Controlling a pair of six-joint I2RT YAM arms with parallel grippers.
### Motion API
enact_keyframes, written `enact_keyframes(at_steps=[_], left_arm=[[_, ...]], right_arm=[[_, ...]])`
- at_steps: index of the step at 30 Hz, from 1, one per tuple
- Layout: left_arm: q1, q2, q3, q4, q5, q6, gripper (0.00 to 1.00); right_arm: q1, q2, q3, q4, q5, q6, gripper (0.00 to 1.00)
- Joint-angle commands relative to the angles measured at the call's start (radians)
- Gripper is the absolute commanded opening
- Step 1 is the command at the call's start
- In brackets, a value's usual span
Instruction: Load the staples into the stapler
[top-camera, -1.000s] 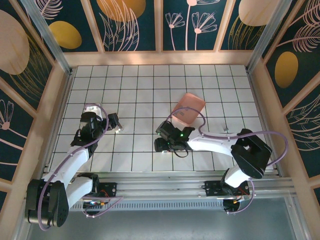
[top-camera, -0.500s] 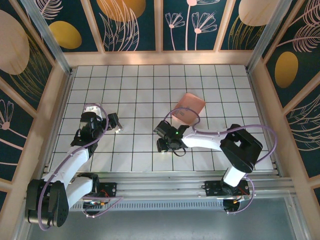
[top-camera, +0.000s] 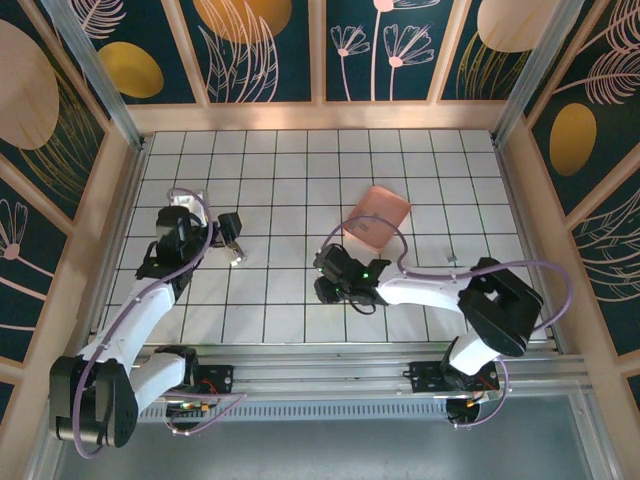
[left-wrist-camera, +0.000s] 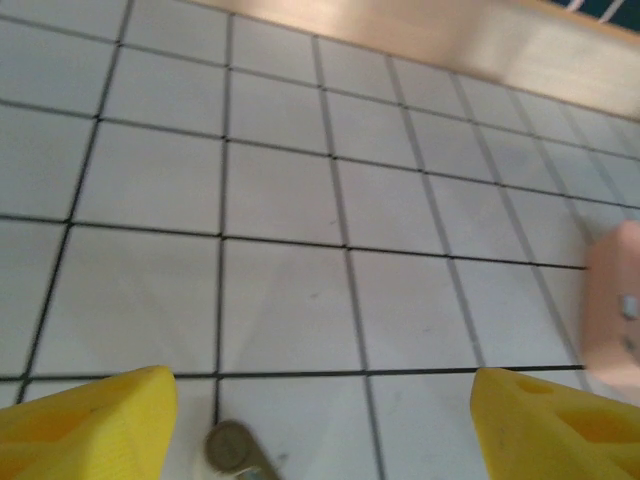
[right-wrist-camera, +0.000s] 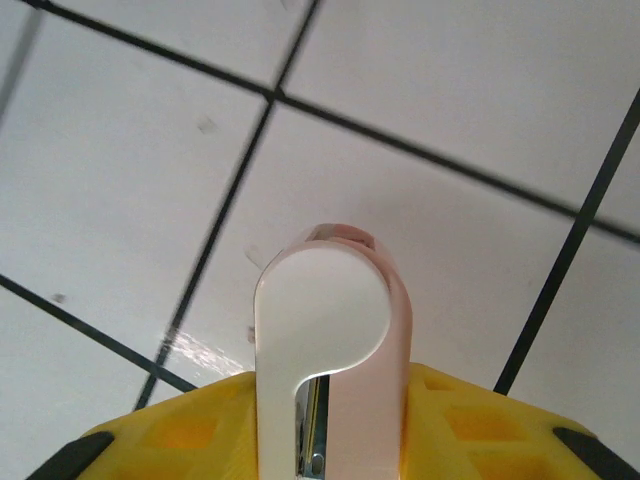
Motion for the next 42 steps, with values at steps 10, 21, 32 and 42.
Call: enact_keyframes(at_steps=[10, 21, 32, 42], left_arm=[[-0.052, 0.119, 0.206, -0.151, 0.468, 0.002, 0.71], [-0.118, 0.131, 0.249, -0.238, 0.613, 0.103, 0.73], [-0.163, 0.202, 0.29, -0.26, 0.59, 0.147, 0.71], [-0.175, 0.233, 0.3, -0.225, 0.613, 0.143, 0.67]], right_arm=[[-0.01, -0.211, -0.183, 0.656, 0.02, -0.659, 0.3], [-0.023, -0.111, -0.063, 0.697, 0.027, -0.792, 0.3], [-0.022, -0.075, -0.009, 0.747, -0.024, -0.818, 0.29], [-0.019, -0.059, 0.012, 0.757, -0.033, -0.824, 0.29]])
